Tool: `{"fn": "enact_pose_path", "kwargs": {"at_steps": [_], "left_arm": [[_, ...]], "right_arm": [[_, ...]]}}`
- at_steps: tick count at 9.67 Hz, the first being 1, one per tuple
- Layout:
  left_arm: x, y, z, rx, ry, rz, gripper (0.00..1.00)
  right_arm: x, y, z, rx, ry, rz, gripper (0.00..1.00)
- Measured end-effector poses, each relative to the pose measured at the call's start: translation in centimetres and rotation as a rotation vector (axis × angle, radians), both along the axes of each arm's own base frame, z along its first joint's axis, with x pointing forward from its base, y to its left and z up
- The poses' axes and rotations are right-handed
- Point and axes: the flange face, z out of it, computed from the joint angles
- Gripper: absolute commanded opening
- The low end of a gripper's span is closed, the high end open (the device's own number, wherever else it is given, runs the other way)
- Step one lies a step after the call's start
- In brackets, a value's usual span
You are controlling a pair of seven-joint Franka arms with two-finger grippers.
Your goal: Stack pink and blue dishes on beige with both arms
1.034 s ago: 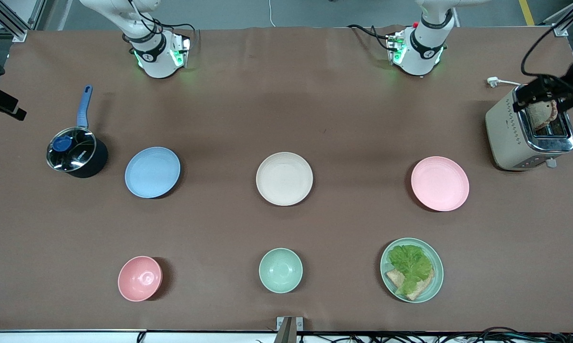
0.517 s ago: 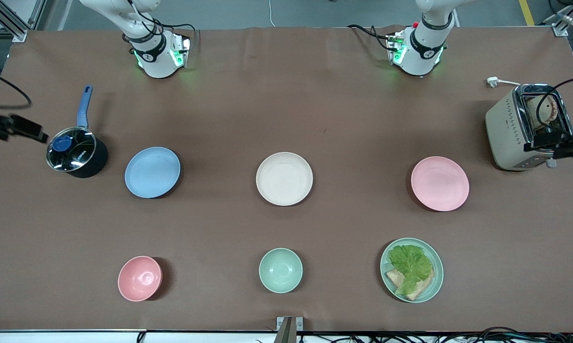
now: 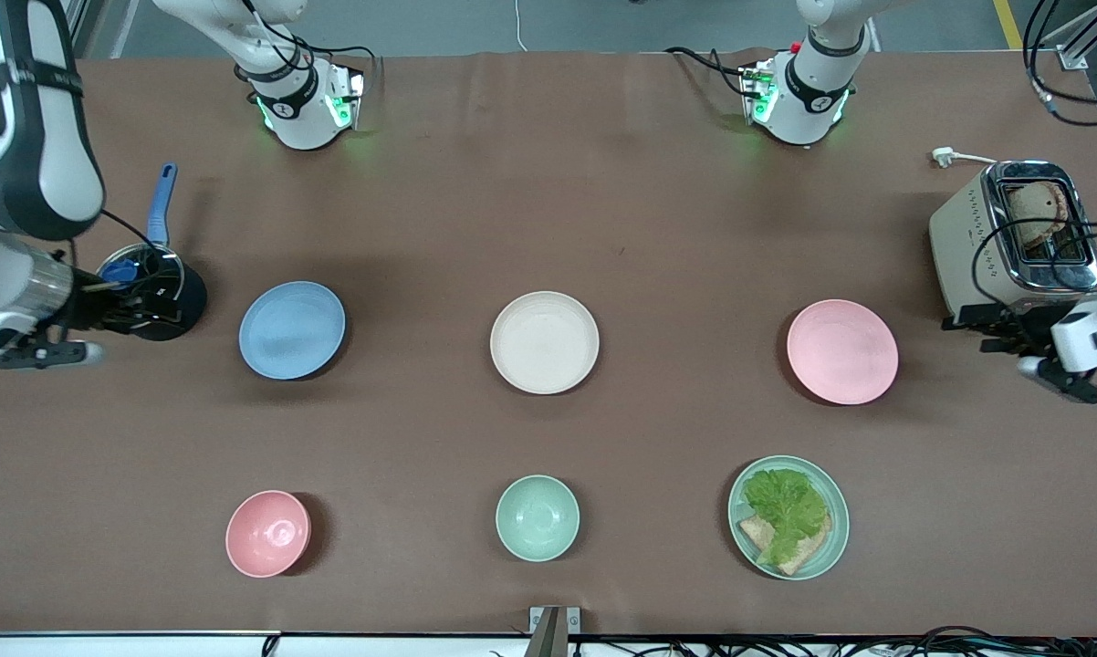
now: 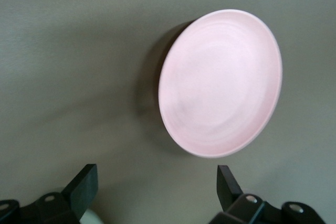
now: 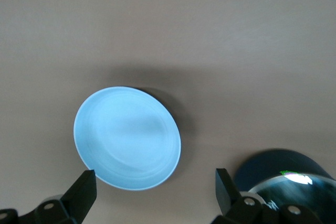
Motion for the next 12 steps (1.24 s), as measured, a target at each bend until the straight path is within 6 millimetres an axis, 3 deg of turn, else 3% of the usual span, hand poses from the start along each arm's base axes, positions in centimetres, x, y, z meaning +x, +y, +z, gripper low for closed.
{"fn": "enact_pose_path", "kwargs": {"at_steps": [3, 6, 8, 10, 12], "left_arm": [[0.7, -1.5, -5.0, -0.004, 0.007, 0.007, 0.66], [0.9, -3.1, -7.1, 0.002, 0.053, 0.066, 0.43], [1.1, -4.4, -8.1, 0.006, 0.064, 0.076, 0.23], [1.2, -5.0, -8.9, 0.007, 0.071, 0.072, 0.00], [1.2, -5.0, -8.7, 0.005, 0.071, 0.074, 0.00]], "right_arm": [[-1.4, -3.3, -9.2, 0.144, -0.046, 0.084, 1.00], [-2.8, -3.5, -15.3, 0.183, -0.108, 0.090, 0.97], [-3.6, -3.3, -17.9, 0.239, -0.126, 0.095, 0.90], [-4.2, -3.1, -19.1, 0.261, -0.120, 0.087, 0.78], [-4.2, -3.1, -19.1, 0.262, -0.122, 0.085, 0.64]]}}
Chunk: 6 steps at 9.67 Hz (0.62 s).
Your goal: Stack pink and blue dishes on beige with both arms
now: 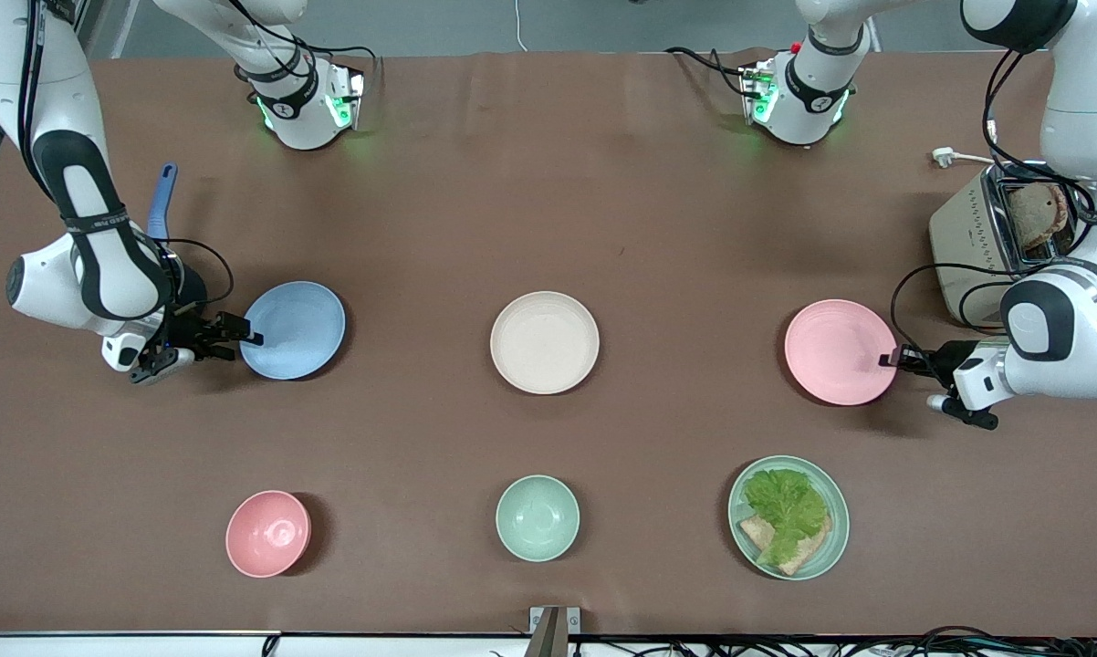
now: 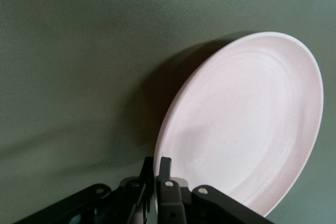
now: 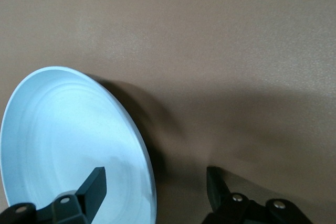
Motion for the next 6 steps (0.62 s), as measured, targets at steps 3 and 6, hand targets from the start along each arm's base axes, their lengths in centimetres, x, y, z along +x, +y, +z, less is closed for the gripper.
{"fn": "enact_pose_path", "kwargs": {"at_steps": [3, 6], "left_arm": [[0.3, -0.7, 0.9, -0.006, -0.007, -0.012, 0.00], [2.4, -8.1, 7.5, -0.010, -0.018, 0.037, 0.00]], "right_arm": [[-0.1, 0.4, -0.1, 0.005, 0.004, 0.004, 0.52], [-0.2, 0.7, -0.2, 0.019, 0.015, 0.007, 0.03]]}}
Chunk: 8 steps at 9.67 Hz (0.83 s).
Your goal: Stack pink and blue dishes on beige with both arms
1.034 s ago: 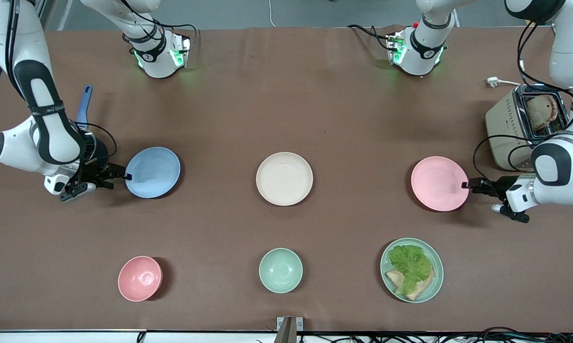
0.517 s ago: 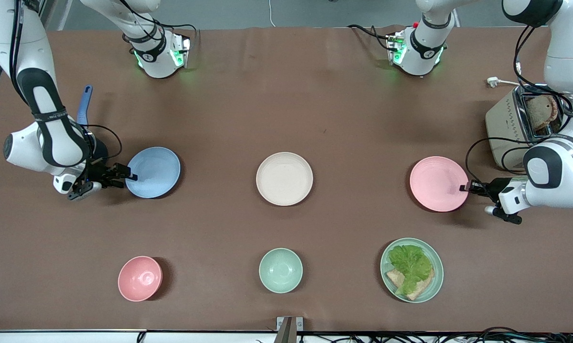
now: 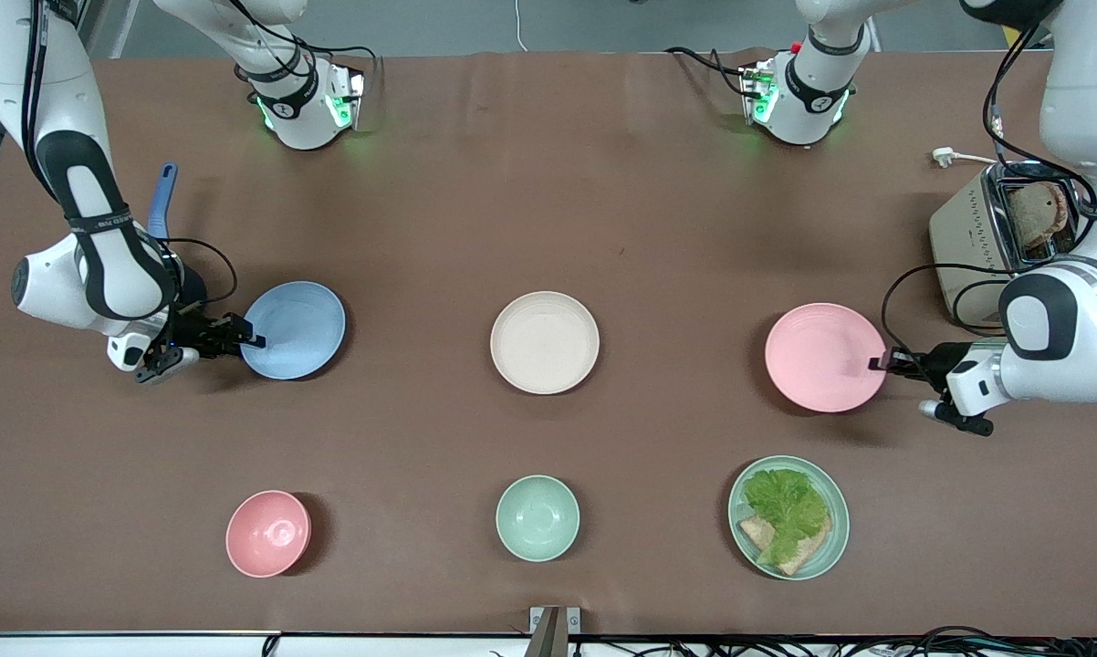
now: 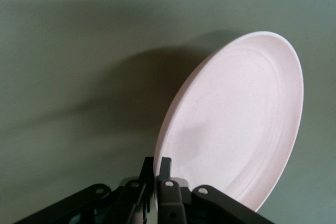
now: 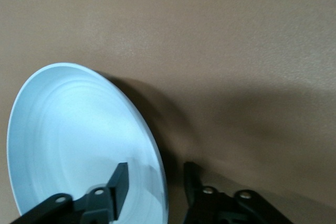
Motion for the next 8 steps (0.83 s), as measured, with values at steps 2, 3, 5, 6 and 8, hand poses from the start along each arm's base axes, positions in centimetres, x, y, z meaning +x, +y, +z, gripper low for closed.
{"fn": "enact_pose_path", "kwargs": {"at_steps": [2, 3, 5, 6, 8], "left_arm": [[0.6, -7.0, 5.2, 0.007, -0.005, 0.057, 0.00], [0.5, -10.8, 6.6, 0.005, 0.005, 0.090, 0.00], [-0.2, -18.1, 7.5, 0.009, 0.033, 0.154, 0.00], [-0.8, -21.9, 7.5, 0.025, 0.053, 0.187, 0.00], [-2.7, -29.8, 6.9, 0.054, 0.066, 0.249, 0.01]], "right_arm": [[-0.3, 0.4, -0.2, 0.029, 0.032, -0.010, 0.00], [-0.3, 0.7, 0.1, 0.058, 0.061, -0.023, 0.00], [0.4, 1.0, 1.2, 0.091, 0.095, -0.055, 0.00], [1.0, 0.8, 2.4, 0.111, 0.107, -0.074, 0.00], [3.1, -0.2, 7.5, 0.155, 0.133, -0.080, 0.00]]}}
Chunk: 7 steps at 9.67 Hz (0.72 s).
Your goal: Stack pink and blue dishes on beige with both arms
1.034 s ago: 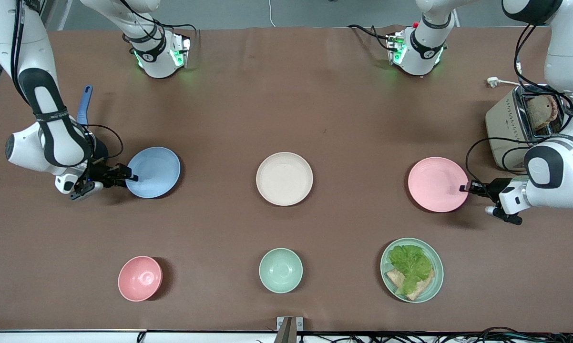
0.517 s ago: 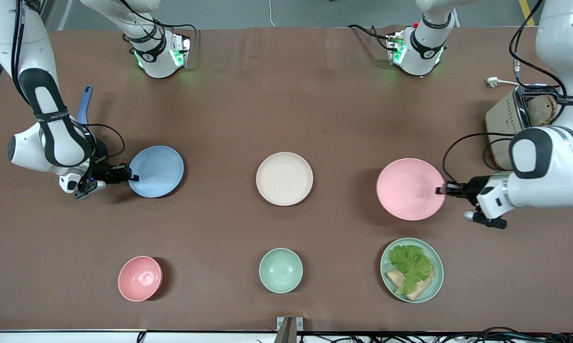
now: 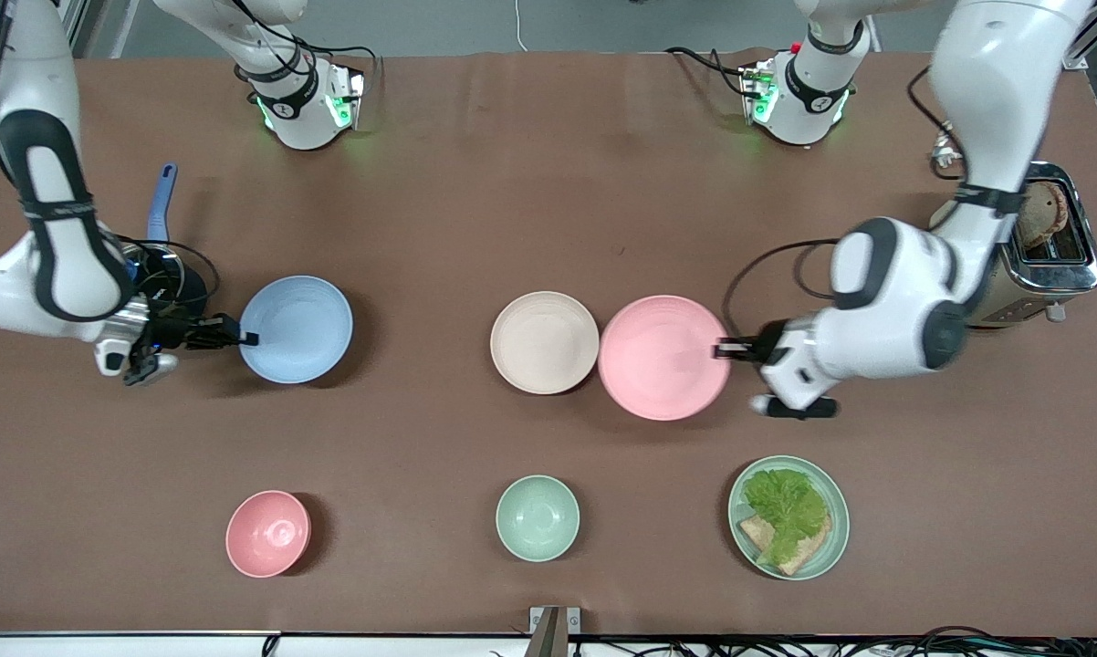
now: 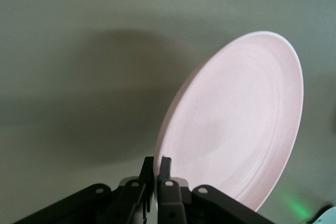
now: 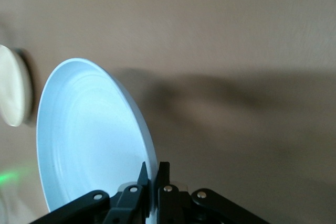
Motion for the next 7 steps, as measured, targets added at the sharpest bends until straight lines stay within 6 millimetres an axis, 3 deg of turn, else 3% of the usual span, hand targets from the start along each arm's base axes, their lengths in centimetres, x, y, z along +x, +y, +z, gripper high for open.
{"fn": "enact_pose_path", "kwargs": {"at_steps": [2, 4, 5, 7], "left_arm": [[-1.8, -5.6, -1.8, 0.006, -0.002, 0.038, 0.01], [-4.1, -9.4, -4.5, 0.007, -0.021, 0.061, 0.01], [-5.3, -10.4, -6.5, 0.009, -0.031, 0.070, 0.01], [-7.4, -11.0, -9.8, 0.013, -0.048, 0.078, 0.01]], "right_arm": [[2.0, -1.2, 5.9, 0.016, 0.041, 0.009, 0.00], [3.8, -0.8, 10.3, -0.019, 0.099, -0.013, 0.00], [4.7, 0.7, 12.1, -0.054, 0.123, -0.029, 0.00], [6.0, 6.4, 14.1, -0.125, 0.150, -0.036, 0.00]]}}
